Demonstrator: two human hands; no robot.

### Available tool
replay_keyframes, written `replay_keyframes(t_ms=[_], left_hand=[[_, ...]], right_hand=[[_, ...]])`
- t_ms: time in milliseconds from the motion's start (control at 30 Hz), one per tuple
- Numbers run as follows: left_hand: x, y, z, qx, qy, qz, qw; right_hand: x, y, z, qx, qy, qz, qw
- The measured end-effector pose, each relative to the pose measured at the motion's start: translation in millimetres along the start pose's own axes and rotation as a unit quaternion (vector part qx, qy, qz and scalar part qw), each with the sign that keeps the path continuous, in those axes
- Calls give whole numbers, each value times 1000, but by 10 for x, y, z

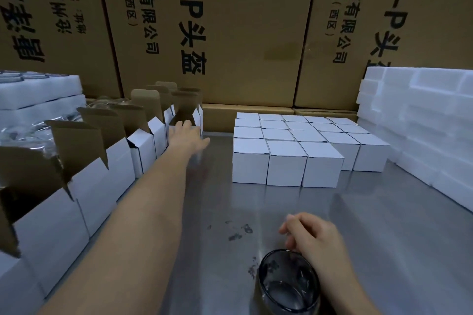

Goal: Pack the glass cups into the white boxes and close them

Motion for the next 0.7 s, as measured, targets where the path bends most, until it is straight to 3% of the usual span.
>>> replay_keyframes(t_ms=[300, 533, 700], left_hand=[[-181, -517, -196, -100, -93, 1, 991], [-377, -1519, -505, -220, -211, -45, 951], [-554, -2296, -648, -251, -190, 16, 949]], right_hand=[[13, -13, -28, -7, -21, -17, 1000], [40, -25, -44, -13, -20, -25, 999], [118, -92, -63, -5, 39, -19, 999]])
Point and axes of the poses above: each hand's wrist, its own y-axis towards the middle knuckle, its own z-axis out of the palm, x = y × z, the point moved 3 cm from there along y, towards the middle knuckle, and after that the axes turned 14 degrees about y, right-handed, at the moved point
